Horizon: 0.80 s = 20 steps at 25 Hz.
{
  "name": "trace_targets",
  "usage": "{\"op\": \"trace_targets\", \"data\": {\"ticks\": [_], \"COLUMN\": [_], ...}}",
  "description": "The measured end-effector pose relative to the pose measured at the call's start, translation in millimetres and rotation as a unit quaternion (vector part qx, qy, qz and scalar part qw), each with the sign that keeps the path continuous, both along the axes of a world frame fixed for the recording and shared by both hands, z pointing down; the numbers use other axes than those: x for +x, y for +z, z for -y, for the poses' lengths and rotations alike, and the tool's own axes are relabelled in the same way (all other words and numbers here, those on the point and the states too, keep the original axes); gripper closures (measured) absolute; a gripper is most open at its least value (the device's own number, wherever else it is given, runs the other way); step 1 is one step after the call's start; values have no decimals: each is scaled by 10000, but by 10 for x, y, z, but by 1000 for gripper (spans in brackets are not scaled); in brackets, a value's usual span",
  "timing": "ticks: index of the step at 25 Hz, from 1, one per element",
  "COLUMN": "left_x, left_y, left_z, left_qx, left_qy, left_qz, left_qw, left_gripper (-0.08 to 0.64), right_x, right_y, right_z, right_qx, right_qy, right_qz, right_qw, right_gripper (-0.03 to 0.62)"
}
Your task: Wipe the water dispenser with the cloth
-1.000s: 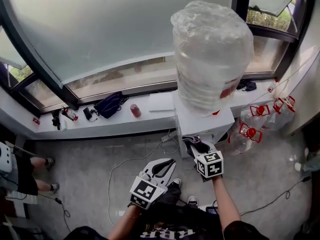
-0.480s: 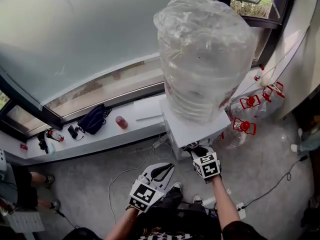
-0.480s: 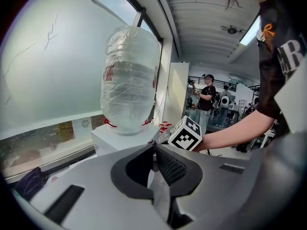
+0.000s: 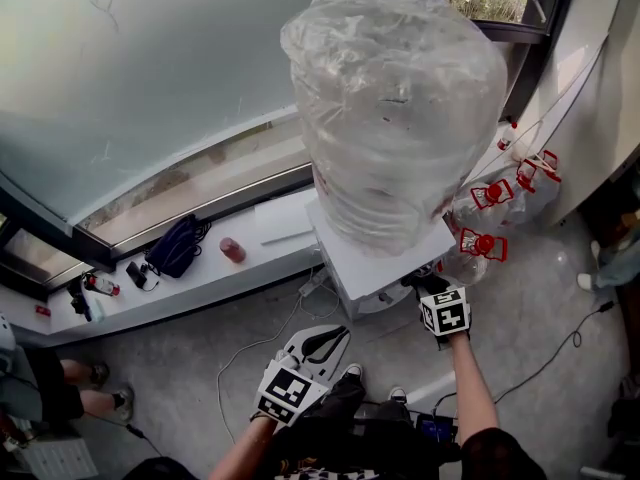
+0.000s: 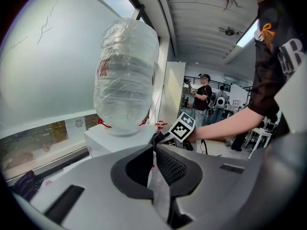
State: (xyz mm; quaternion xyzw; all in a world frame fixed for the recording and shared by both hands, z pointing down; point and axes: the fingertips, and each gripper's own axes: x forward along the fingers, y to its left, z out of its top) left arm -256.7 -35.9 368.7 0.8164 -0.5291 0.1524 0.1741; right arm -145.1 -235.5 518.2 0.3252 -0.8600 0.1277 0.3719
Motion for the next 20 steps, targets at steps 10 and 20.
{"op": "trace_targets", "data": {"ticks": [10,20], "left_x": [76,273], "left_y": [207,303], "left_z": [46,194], "left_qx": [-195,-58], "left_qy": [183,446], "left_qz": [-90,-292], "left_qw": [9996,9986], "left_gripper": [540,540], "right_x": [547,831], "right_y": [-52,-6], "right_z": [672,547], "right_qx": [339,237], "right_qy": [509,677], "right_qz": [-315,-269], "right_qw": [9976,9971], "right_gripper": [486,486]}}
